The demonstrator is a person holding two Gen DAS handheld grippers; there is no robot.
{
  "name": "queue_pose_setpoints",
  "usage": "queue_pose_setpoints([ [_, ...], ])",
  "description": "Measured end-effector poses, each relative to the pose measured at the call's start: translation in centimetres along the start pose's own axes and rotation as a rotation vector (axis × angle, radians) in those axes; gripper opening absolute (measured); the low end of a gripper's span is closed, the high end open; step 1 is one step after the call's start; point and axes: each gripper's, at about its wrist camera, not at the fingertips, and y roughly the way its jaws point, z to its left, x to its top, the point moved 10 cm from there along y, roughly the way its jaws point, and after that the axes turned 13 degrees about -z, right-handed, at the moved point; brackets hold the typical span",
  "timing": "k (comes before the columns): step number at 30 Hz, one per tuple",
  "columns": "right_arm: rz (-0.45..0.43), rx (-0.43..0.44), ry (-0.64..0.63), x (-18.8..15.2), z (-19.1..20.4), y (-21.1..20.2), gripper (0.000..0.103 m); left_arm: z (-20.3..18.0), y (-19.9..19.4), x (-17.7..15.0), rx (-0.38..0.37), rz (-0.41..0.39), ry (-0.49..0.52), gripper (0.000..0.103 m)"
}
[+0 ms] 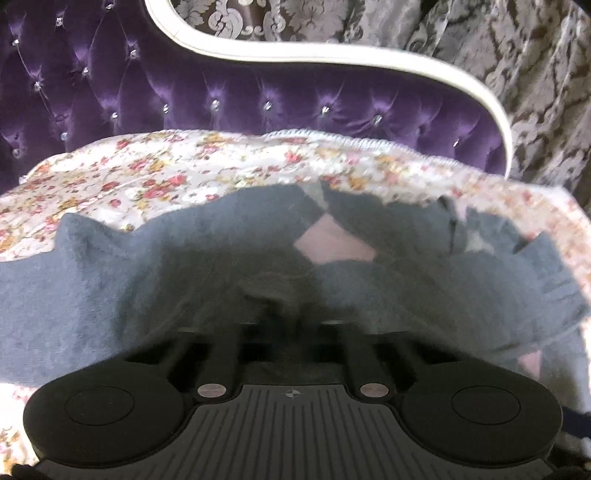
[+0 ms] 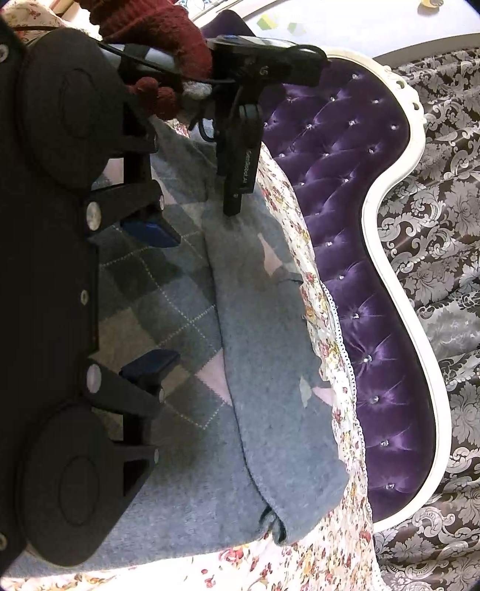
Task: Fold small clothes
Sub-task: 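Lower the left tool onto the other sleeve and close on it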
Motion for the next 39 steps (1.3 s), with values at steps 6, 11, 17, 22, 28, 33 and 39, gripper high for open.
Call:
queue_pose_setpoints([
  [6,0.007,0.021,0.007,0.9,0.0,-0.2,0.066,2.0,-2.1,1.5,0.101,-0.074,-0.081,0.007],
  [11,-0.048,-0.009,-0.046,4.2,-1.7,-1.4,0.067,3.3,-1.9,1.4,0.136,-0.078,-0.054,0.007],
  [17,-0.098,-0.149,-0.054,8.6,-8.1,-1.4,0.068,3.9,-0.6,0.9,0.150,-0.057,-0.078,0.007],
  [22,0.001,-0.271,-0.092,7.4,-12.2,-0.8,0.068,3.7,0.4,-0.1,0.128,-0.006,-0.031,0.008],
  [28,0.022,-0.319,-0.157,5.2,-12.6,-0.1,0.068,3.7,0.6,-0.2,0.119,0.015,-0.014,0.009],
  [33,-0.022,-0.355,-0.163,6.1,-13.8,1.1,0.067,3.5,0.6,-0.3,0.126,0.018,0.013,0.009],
  [39,-0.036,-0.472,-0.068,6.1,-18.3,-0.6,0.066,3.4,0.8,-0.3,0.121,0.022,0.043,0.010],
])
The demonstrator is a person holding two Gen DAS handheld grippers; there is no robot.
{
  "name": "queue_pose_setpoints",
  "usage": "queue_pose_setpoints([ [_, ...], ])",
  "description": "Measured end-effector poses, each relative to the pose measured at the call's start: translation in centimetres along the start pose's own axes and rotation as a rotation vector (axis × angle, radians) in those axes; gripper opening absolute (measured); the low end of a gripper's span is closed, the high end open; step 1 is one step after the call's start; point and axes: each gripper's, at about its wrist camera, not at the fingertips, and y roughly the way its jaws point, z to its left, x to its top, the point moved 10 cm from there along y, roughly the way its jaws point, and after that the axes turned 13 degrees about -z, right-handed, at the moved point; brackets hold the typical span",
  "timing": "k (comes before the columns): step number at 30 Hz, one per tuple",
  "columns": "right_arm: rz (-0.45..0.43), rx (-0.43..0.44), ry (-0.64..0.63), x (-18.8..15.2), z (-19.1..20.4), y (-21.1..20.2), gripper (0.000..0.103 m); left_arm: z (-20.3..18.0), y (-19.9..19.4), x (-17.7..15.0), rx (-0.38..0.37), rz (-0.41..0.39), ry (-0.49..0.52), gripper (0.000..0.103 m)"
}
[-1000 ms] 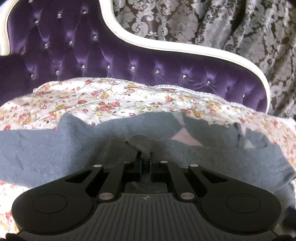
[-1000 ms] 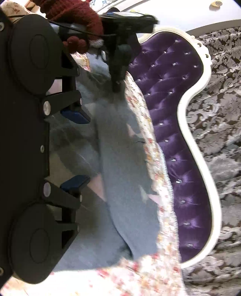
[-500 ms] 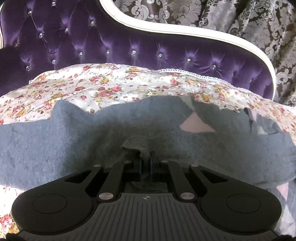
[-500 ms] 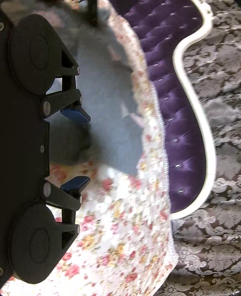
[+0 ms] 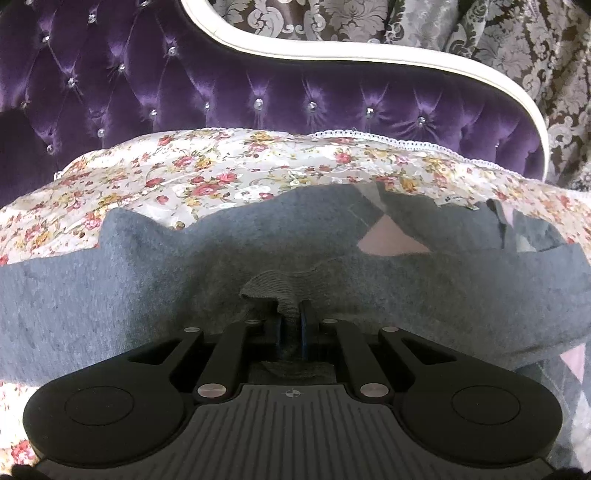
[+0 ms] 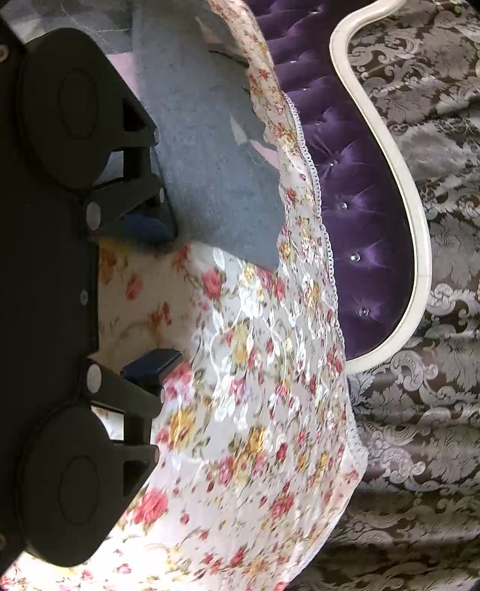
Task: Fold small clothes
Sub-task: 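Lower the left tool onto the other sleeve and close on it, then lift the held sleeve with the left tool and fold it across the body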
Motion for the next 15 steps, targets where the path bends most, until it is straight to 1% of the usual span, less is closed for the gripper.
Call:
queue_pose_setpoints([
  [2,0.010,-0.025,-0.040,0.1,-0.1,-0.5,0.067,-0.1,-0.1,0.0,-0.007,0.019,0.014,0.013],
  [3,0.015,-0.034,-0.046,0.1,-0.2,-0.7,0.069,-0.1,-0.3,0.1,-0.010,0.023,0.015,0.023],
  [4,0.024,-0.040,-0.031,0.2,-0.3,-1.0,0.069,0.0,-0.7,0.2,-0.014,0.023,0.007,0.039],
  [5,0.015,-0.043,-0.006,0.5,-0.4,-1.6,0.070,0.1,-1.1,0.2,-0.021,0.022,-0.005,0.045],
  [6,-0.013,-0.042,0.011,1.1,-0.4,-2.1,0.072,0.1,-1.4,0.1,-0.033,0.024,-0.017,0.051],
  [8,-0.067,-0.039,-0.003,2.3,0.2,-2.6,0.077,-0.2,-2.1,-0.2,-0.062,0.022,-0.023,0.051],
  [10,-0.097,0.002,-0.030,3.4,1.6,-2.3,0.085,-0.2,-2.7,-0.7,-0.066,0.024,-0.010,0.055],
  [14,-0.093,0.058,-0.079,4.4,4.6,0.4,0.085,-0.5,-3.3,-1.9,-0.085,0.047,-0.008,0.060],
  [15,-0.084,0.062,-0.094,4.4,5.2,1.2,0.085,-0.6,-3.4,-2.0,-0.091,0.041,0.002,0.063],
])
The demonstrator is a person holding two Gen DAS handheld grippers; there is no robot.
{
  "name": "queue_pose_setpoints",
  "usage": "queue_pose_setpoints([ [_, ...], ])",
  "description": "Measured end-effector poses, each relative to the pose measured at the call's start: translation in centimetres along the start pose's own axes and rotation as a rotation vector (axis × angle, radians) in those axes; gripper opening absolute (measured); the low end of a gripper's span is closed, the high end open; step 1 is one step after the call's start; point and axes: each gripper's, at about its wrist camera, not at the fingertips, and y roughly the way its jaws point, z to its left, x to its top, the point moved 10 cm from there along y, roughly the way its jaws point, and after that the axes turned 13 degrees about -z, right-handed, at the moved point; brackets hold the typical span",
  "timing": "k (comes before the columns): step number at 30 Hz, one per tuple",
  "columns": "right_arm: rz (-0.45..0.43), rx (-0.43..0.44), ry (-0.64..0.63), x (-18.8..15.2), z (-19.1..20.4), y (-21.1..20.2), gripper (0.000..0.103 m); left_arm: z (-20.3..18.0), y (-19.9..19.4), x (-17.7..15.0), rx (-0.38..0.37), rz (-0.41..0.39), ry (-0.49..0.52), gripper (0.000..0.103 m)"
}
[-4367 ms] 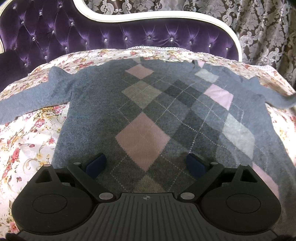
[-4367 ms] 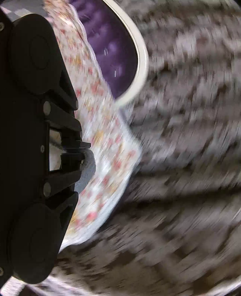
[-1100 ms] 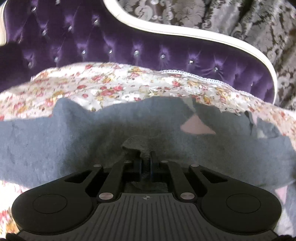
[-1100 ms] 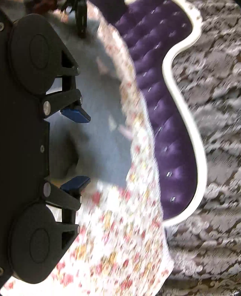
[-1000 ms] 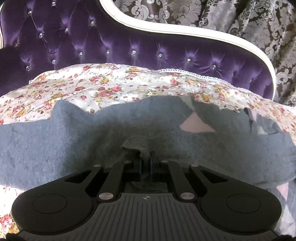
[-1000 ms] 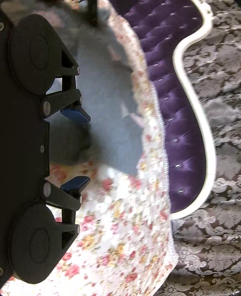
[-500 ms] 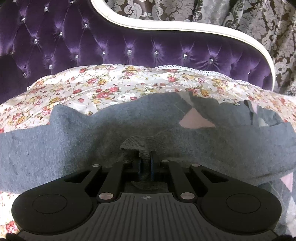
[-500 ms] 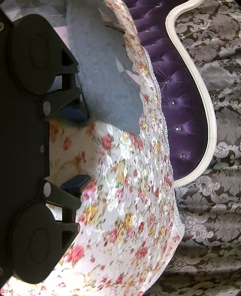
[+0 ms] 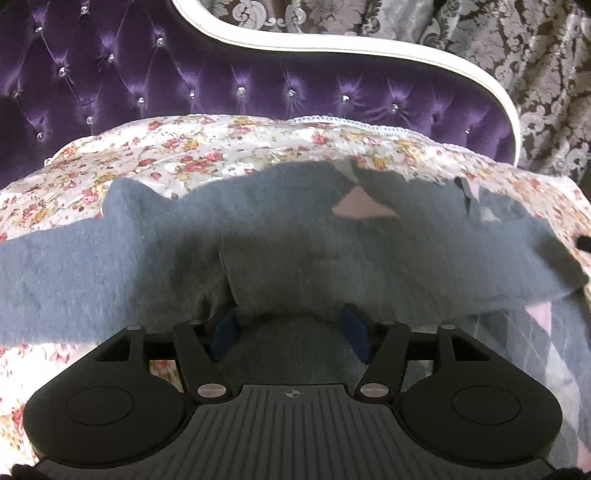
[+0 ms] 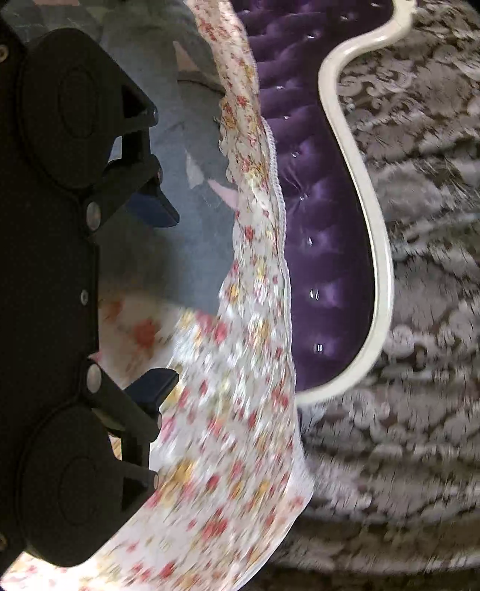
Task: Fold small clothes
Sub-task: 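Lift the held sleeve with the left tool and fold it across the body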
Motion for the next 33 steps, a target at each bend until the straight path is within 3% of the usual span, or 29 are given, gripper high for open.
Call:
queue_pose_setpoints([
  [4,0.079,-0.012,-0.038,-1.2,0.8,3.9,0.085,-0.3,-0.6,-0.5,-0.014,0.000,0.041,0.065],
  [7,0.131,-0.068,-0.056,-2.9,-0.6,5.2,0.085,0.1,-1.4,-0.7,-0.049,0.000,-0.001,0.065],
  [10,0.134,-0.121,-0.003,-3.3,-2.6,5.2,0.087,0.9,-2.6,-0.8,-0.072,0.002,-0.058,0.065],
  [13,0.123,-0.135,0.023,-2.4,-2.9,3.8,0.087,2.4,-3.9,-0.9,-0.045,-0.007,-0.086,0.065],
  [17,0.035,-0.030,0.002,-0.3,0.2,-0.3,0.088,5.7,-6.0,-0.4,0.011,-0.056,-0.117,0.066],
  [21,0.005,0.166,0.013,-0.4,5.8,-5.6,0.088,10.3,-7.9,-0.5,0.102,-0.077,-0.157,0.066],
  [27,0.053,0.423,0.043,-4.5,14.0,-11.7,0.088,18.3,-10.5,-1.5,0.239,-0.100,-0.275,0.066],
  [33,0.116,0.509,0.010,-7.9,18.1,-13.2,0.088,25.2,-12.4,-1.6,0.336,-0.166,-0.406,0.066],
])
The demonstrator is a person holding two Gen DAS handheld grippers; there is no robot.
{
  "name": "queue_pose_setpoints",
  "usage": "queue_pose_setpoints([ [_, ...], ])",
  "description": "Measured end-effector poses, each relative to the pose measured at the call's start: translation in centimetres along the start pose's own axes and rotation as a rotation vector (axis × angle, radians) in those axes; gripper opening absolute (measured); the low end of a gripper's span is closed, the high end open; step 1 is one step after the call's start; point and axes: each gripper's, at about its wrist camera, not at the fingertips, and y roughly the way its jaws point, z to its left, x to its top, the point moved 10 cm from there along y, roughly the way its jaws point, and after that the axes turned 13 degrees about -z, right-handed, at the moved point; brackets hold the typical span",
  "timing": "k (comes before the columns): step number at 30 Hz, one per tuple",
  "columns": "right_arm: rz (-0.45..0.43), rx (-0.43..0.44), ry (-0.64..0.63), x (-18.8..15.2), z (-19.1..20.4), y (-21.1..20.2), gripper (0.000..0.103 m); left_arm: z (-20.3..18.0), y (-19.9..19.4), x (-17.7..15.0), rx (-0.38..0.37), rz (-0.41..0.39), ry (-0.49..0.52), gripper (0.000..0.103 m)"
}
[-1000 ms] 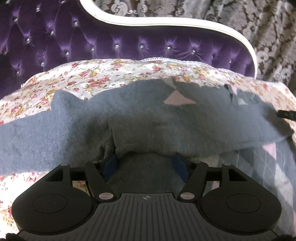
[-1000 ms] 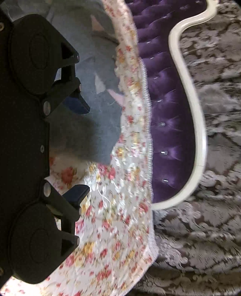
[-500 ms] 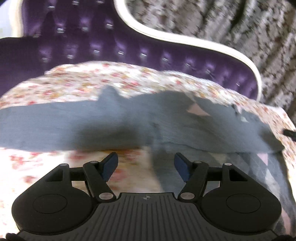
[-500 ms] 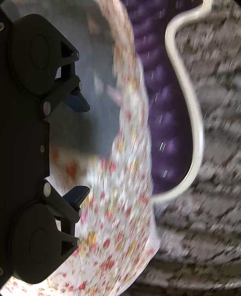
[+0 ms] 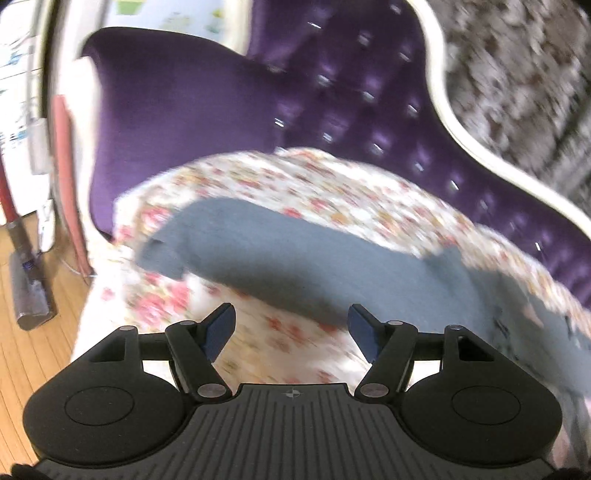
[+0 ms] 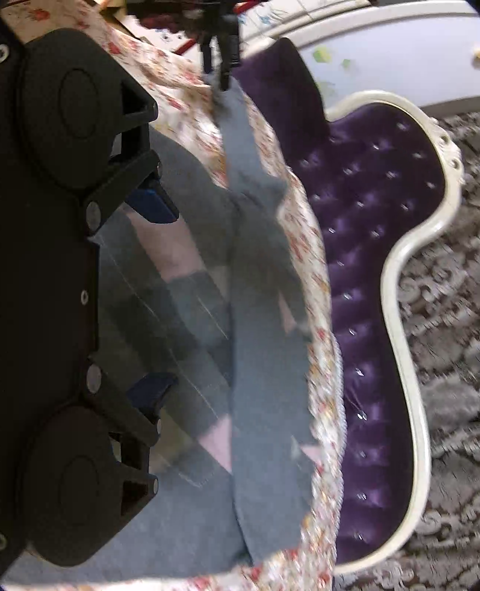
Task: Fold small clothes
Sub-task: 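Lift the held sleeve with the left tool and fold it across the body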
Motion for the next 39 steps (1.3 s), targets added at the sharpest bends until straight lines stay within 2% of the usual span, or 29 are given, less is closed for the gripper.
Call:
queue_pose_setpoints([
  [5,0.035,-0.018,-0.004,-1.1,0.5,0.6,0.088,3.2,1.5,0.6,0.036,-0.013,-0.065,0.066],
  [8,0.050,-0.028,0.008,-1.3,0.1,0.8,0.089,4.2,2.6,0.3,0.033,0.004,-0.119,0.066],
  [12,0.058,-0.039,-0.005,-1.7,0.2,0.9,0.089,4.9,3.8,0.3,0.045,-0.001,-0.139,0.066],
  [18,0.067,-0.042,-0.051,-2.1,0.7,1.2,0.091,6.5,5.2,1.3,0.101,-0.031,-0.191,0.065],
  [21,0.070,-0.042,-0.062,-2.3,0.9,1.3,0.092,7.2,5.5,2.3,0.114,-0.070,-0.224,0.064],
  [23,0.073,-0.043,-0.068,-2.4,0.9,1.3,0.092,7.7,5.5,3.0,0.149,-0.109,-0.239,0.040],
  [24,0.073,-0.043,-0.069,-2.4,0.9,1.4,0.093,7.9,5.5,3.4,0.165,-0.121,-0.244,0.005],
  [26,0.071,-0.043,-0.069,-2.4,0.9,1.3,0.093,7.8,5.3,4.3,0.167,-0.139,-0.258,0.004],
  [29,0.069,-0.039,-0.059,-2.4,0.8,1.3,0.093,5.8,4.0,6.8,0.128,-0.206,-0.200,0.004],
  [33,0.066,-0.032,-0.046,-2.4,0.7,1.4,0.093,0.8,1.0,11.2,0.038,-0.294,-0.089,0.004],
  [36,0.061,-0.026,-0.033,-2.4,0.6,1.3,0.093,-4.7,-1.6,14.4,-0.068,-0.359,0.011,0.004],
  [39,0.053,-0.018,-0.014,-2.3,0.5,1.3,0.093,-11.9,-3.7,16.2,-0.184,-0.408,0.129,0.004],
])
